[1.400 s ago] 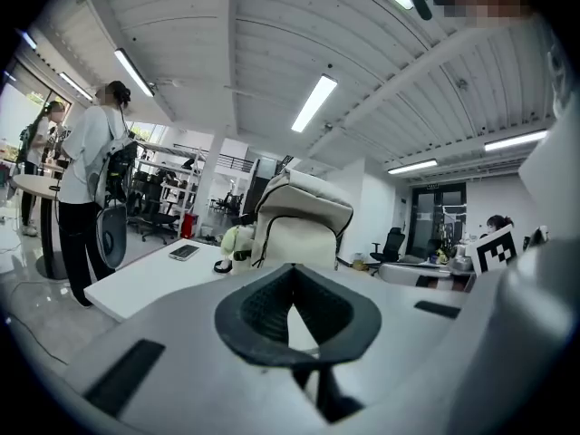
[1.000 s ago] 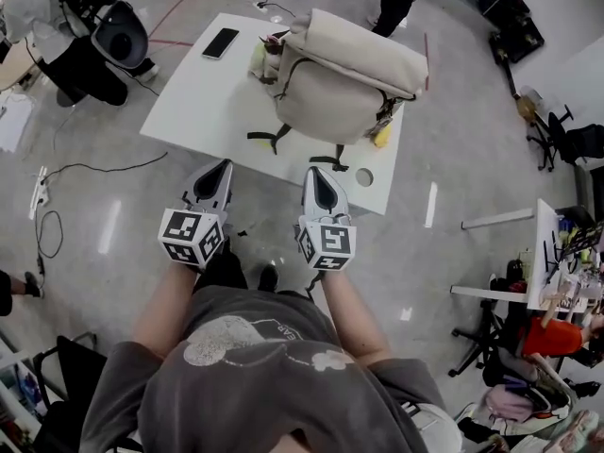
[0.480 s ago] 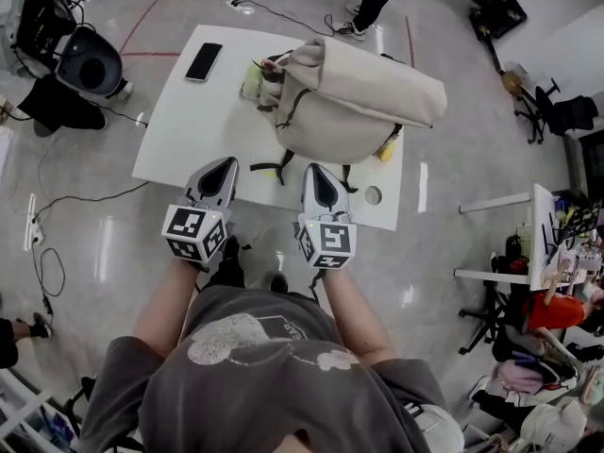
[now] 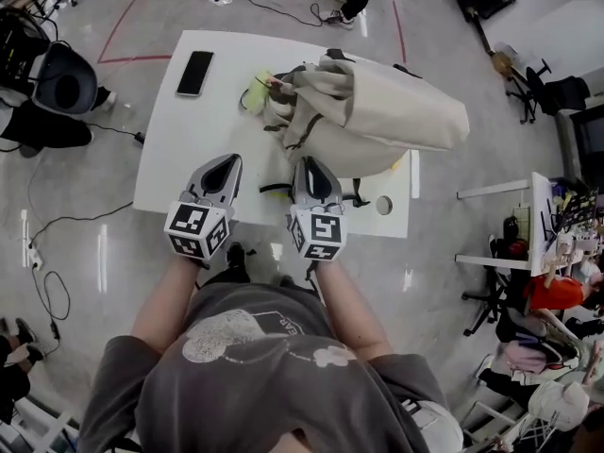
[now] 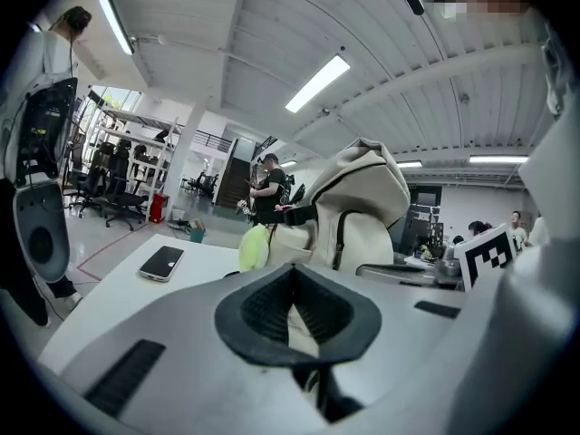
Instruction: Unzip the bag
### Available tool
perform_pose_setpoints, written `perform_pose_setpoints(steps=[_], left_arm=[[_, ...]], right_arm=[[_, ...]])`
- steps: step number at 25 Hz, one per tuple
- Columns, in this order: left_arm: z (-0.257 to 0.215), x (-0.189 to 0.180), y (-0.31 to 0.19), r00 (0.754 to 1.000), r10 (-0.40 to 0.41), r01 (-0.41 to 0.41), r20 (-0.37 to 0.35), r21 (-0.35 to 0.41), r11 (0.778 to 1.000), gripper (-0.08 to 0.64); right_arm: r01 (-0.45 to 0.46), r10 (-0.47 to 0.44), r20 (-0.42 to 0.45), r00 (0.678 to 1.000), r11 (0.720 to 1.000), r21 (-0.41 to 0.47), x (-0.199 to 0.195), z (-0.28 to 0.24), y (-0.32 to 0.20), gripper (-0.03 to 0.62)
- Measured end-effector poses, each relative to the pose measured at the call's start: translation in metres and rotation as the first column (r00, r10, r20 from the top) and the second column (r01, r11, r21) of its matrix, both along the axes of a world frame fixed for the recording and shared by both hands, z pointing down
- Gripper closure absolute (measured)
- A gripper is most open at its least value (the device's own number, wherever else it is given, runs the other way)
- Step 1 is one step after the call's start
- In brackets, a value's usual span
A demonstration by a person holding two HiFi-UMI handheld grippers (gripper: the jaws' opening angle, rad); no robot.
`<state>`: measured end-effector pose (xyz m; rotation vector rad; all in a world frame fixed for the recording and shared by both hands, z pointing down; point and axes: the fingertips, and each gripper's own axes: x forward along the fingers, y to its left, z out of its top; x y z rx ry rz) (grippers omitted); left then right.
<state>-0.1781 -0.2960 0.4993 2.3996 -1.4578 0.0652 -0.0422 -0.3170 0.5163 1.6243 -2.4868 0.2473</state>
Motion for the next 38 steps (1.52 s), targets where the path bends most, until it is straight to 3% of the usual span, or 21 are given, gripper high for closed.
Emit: perform_pose_setpoints(steps=[11,20,24,28,33,38], left_arm=[[0.019,-0.020,-0.031,0.997,0.080,-0.080,-0.009,-0.034,0.996,0.554],[0.031,-0.030,-0.043,0.994,0.109,-0.111,-0.026,-0.051,0.993,0.554],[0.034,-0.032,-0.047,0.993,0.113,-0.114,-0.027,-0.054,0.992,0.554],[0.033,-0.039,-0.051,0.994,0.102,-0.104,-0.032,-0.058,0.993,0.554],[0.035,-0.045,-0.053,0.995,0.095,-0.098,-0.040,-0.063,0.993,0.554],[0.038,-0.044,-0.052,0.994,0.096,-0.099,-0.046,-0.073,0.992,0.554]], right_arm=[[-0.140,0.139,-0.017,0.990,0.985,-0.105,-0.016,0.036,-0.029,0.509],[-0.250,0.249,-0.025,0.968,0.962,-0.108,-0.016,0.043,-0.046,0.451],[-0.258,0.254,-0.057,0.966,0.962,-0.092,-0.019,0.044,-0.048,0.451],[-0.225,0.221,-0.051,0.974,0.969,-0.104,-0.030,0.045,-0.046,0.460],[-0.251,0.250,-0.021,0.968,0.963,-0.102,-0.032,0.044,-0.053,0.469],[-0.277,0.279,0.004,0.960,0.956,-0.100,-0.027,0.038,-0.057,0.538]])
